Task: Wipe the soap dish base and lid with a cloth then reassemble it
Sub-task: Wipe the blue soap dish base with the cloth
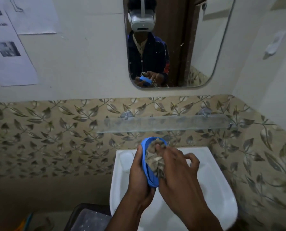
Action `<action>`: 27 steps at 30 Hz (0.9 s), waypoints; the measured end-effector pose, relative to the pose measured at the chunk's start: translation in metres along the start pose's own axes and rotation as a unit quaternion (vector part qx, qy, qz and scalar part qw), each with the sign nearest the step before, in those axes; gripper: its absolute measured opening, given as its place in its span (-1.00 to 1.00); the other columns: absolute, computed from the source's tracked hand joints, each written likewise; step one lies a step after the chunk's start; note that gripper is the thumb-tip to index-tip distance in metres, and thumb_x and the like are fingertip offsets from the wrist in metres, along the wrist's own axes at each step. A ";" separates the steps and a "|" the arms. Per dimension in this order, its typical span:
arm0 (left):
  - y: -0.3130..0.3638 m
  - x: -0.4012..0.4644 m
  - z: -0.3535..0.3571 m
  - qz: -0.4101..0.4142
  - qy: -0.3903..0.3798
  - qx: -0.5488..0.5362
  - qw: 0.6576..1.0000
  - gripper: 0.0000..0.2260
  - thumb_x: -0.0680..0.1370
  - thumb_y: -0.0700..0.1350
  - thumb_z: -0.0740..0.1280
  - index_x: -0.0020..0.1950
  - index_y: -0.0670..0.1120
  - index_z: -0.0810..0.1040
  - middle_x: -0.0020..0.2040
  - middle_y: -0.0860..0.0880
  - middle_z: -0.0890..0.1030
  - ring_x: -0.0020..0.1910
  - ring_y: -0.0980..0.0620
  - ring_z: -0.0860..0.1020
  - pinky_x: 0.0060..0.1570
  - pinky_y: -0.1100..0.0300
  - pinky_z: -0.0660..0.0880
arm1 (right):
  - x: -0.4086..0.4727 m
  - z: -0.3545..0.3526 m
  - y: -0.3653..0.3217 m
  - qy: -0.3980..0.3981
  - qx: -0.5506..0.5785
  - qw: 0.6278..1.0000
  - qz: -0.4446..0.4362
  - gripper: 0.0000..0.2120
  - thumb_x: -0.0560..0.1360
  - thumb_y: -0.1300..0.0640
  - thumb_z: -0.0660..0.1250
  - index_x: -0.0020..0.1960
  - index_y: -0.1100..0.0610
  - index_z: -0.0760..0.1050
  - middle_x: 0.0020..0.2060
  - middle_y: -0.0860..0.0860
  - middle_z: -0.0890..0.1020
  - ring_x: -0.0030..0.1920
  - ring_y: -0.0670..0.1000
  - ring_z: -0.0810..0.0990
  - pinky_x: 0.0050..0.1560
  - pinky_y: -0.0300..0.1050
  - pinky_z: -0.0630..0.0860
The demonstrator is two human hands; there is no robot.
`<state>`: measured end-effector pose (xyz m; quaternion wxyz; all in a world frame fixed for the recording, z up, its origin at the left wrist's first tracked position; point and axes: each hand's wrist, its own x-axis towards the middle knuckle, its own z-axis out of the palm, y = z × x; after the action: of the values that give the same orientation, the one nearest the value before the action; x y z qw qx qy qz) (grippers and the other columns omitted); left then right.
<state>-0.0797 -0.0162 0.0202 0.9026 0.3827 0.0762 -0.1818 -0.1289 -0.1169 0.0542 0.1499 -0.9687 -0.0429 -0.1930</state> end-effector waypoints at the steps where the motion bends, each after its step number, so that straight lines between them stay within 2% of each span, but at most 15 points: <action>1: 0.001 0.001 0.004 0.006 -0.007 0.006 1.000 -0.48 0.59 0.18 0.13 0.28 -0.17 0.61 0.22 -0.22 0.66 0.19 -0.20 0.64 0.25 -0.08 0.53 | 0.004 -0.004 0.001 -0.005 0.006 1.000 0.003 -0.43 0.22 0.18 0.26 0.23 0.00 0.33 0.04 -0.06 0.66 0.19 -0.04 0.57 0.26 0.02 0.13; 5: 0.003 0.006 0.015 0.024 -0.016 -0.008 1.000 -0.43 0.56 0.22 0.17 0.38 -0.15 0.54 0.27 -0.25 0.63 0.25 -0.25 0.59 0.30 -0.13 0.49 | -0.004 -0.012 0.012 -0.022 0.030 0.999 -0.019 -0.34 0.20 0.16 0.26 0.32 0.05 0.35 0.07 -0.07 0.66 0.14 -0.08 0.60 0.33 -0.03 0.15; 7: 0.001 0.008 0.021 0.032 -0.013 -0.015 0.999 -0.43 0.59 0.24 0.17 0.40 -0.14 0.53 0.28 -0.26 0.62 0.23 -0.26 0.59 0.28 -0.13 0.49 | -0.010 -0.017 0.017 -0.035 0.059 0.996 -0.051 -0.38 0.28 0.13 0.19 0.36 0.04 0.34 0.11 -0.08 0.67 0.17 -0.12 0.59 0.41 -0.11 0.14; 9: -0.004 0.006 0.032 0.019 -0.012 -0.010 1.000 -0.45 0.61 0.22 0.15 0.34 -0.17 0.58 0.23 -0.26 0.65 0.17 -0.23 0.64 0.17 -0.07 0.58 | -0.006 -0.025 0.018 -0.035 0.105 0.993 -0.042 -0.42 0.40 0.11 0.10 0.42 -0.05 0.20 0.26 -0.10 0.58 0.39 -0.13 0.42 0.47 -0.18 0.15; 10: -0.009 0.004 0.037 0.015 -0.015 -0.009 1.000 -0.47 0.62 0.19 0.14 0.29 -0.18 0.62 0.19 -0.25 0.67 0.10 -0.20 0.68 0.07 -0.02 0.64 | -0.001 -0.026 0.021 -0.022 0.133 0.991 -0.024 -0.43 0.46 0.12 0.11 0.46 -0.08 0.13 0.36 -0.12 0.48 0.49 -0.10 0.26 0.46 -0.17 0.21; 11: -0.013 0.005 0.042 0.013 -0.020 -0.009 1.000 -0.49 0.62 0.17 0.13 0.23 -0.19 0.65 0.14 -0.24 0.69 0.03 -0.17 0.71 -0.04 0.03 0.67 | 0.004 -0.027 0.024 -0.009 0.150 0.989 -0.011 -0.43 0.51 0.14 0.14 0.49 -0.07 0.11 0.41 -0.11 0.42 0.52 -0.07 0.20 0.45 -0.15 0.27; 13: -0.018 0.007 0.049 0.019 -0.029 -0.012 0.999 -0.49 0.61 0.16 0.15 0.18 -0.19 0.68 0.09 -0.24 0.71 -0.05 -0.14 0.72 -0.14 0.08 0.69 | 0.011 -0.028 0.031 0.004 0.177 0.983 -0.041 -0.44 0.53 0.09 0.13 0.52 -0.05 0.14 0.39 -0.10 0.42 0.42 -0.05 0.36 0.38 -0.17 0.35; 15: -0.016 0.011 0.049 0.024 -0.036 -0.018 0.999 -0.48 0.58 0.19 0.16 0.10 -0.17 0.73 0.08 -0.23 0.71 -0.07 -0.15 0.72 -0.10 0.04 0.68 | 0.008 -0.029 0.040 -0.038 0.216 0.972 -0.083 -0.43 0.50 0.02 0.08 0.52 -0.08 0.17 0.31 -0.20 0.44 0.29 -0.12 0.45 0.25 -0.43 0.32; 17: -0.015 0.014 0.047 0.016 -0.034 -0.024 0.999 -0.46 0.60 0.22 0.15 0.09 -0.17 0.73 0.11 -0.25 0.70 -0.04 -0.17 0.71 -0.02 -0.01 0.66 | -0.001 -0.032 0.054 -0.063 0.240 0.961 -0.120 -0.49 0.50 0.08 0.14 0.45 -0.10 0.29 0.24 -0.24 0.50 0.20 -0.18 0.50 0.12 -0.54 0.28; 20: -0.020 0.011 0.049 0.003 -0.036 -0.025 0.999 -0.40 0.59 0.27 0.14 0.16 -0.21 0.70 0.08 -0.28 0.69 -0.06 -0.20 0.70 -0.03 -0.03 0.66 | -0.011 -0.036 0.067 -0.049 0.244 0.957 -0.148 -0.53 0.49 0.18 0.23 0.38 -0.08 0.38 0.21 -0.25 0.55 0.19 -0.22 0.51 0.14 -0.44 0.38; 23: -0.028 0.008 0.057 0.016 -0.047 -0.024 0.998 -0.42 0.61 0.23 0.12 0.00 -0.19 0.76 0.01 -0.25 0.72 -0.09 -0.15 0.72 -0.09 0.04 0.68 | -0.007 -0.037 0.068 -0.009 0.212 0.966 -0.147 -0.48 0.47 0.17 0.19 0.42 -0.05 0.34 0.26 -0.10 0.57 0.27 -0.11 0.49 0.32 -0.20 0.42; 25: -0.028 0.005 0.066 0.030 -0.051 -0.025 0.998 -0.46 0.63 0.17 0.10 -0.01 -0.16 0.76 0.04 -0.22 0.72 -0.06 -0.13 0.73 -0.09 0.06 0.69 | 0.002 -0.041 0.065 0.068 0.155 0.976 -0.134 -0.46 0.42 0.15 0.14 0.41 0.08 0.36 0.23 0.05 0.61 0.30 -0.03 0.41 0.42 -0.12 0.31; 27: -0.027 0.001 0.073 0.041 -0.058 -0.017 0.997 -0.49 0.61 0.14 0.12 0.04 -0.16 0.75 0.10 -0.22 0.71 -0.01 -0.13 0.72 -0.04 0.06 0.68 | 0.007 -0.047 0.058 0.148 0.095 0.979 -0.103 -0.51 0.37 0.21 0.21 0.31 0.18 0.42 0.12 0.10 0.68 0.27 0.03 0.33 0.29 0.07 0.31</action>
<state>-0.0890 -0.0863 0.0532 0.9185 0.3590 0.0106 -0.1653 -0.1313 -0.1861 0.0824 0.2248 -0.9013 -0.1379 -0.3435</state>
